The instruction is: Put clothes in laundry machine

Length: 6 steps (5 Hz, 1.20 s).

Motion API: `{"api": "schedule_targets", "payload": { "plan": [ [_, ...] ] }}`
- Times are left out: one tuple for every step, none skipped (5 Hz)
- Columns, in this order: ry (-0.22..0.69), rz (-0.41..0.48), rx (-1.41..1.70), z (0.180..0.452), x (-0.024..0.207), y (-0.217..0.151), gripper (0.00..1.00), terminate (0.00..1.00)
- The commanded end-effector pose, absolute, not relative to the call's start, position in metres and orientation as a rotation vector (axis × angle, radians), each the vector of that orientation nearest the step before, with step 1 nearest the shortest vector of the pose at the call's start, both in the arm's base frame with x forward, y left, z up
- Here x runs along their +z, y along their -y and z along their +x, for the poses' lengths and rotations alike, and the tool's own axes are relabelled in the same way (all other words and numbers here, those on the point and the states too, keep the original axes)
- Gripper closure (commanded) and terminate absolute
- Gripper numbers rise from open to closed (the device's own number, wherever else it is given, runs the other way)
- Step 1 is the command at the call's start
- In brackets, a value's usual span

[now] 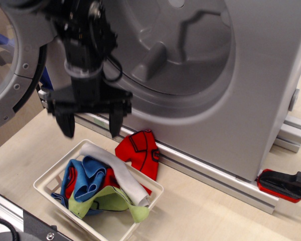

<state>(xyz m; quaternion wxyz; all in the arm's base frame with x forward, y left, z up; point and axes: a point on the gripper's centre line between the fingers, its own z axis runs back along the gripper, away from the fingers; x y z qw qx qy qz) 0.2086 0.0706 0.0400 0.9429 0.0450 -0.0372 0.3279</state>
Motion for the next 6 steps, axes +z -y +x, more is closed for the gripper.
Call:
{"api": "schedule_targets", "payload": {
  "plan": [
    [0.032,-0.043,0.871,0.189,0.030,-0.054,0.00,0.00],
    [0.013,-0.069,0.929,0.184,0.016,-0.041,0.00,0.00],
    [0.029,-0.095,0.916,0.183,0.014,-0.033,0.00,0.00],
    [-0.001,-0.112,0.911,0.183,0.014,-0.025,0.00,0.00],
    [0.021,-0.120,0.907,0.182,0.014,-0.019,0.00,0.00],
    [0.045,-0.067,0.912,0.186,-0.004,-0.017,0.00,0.00]
  ]
}}
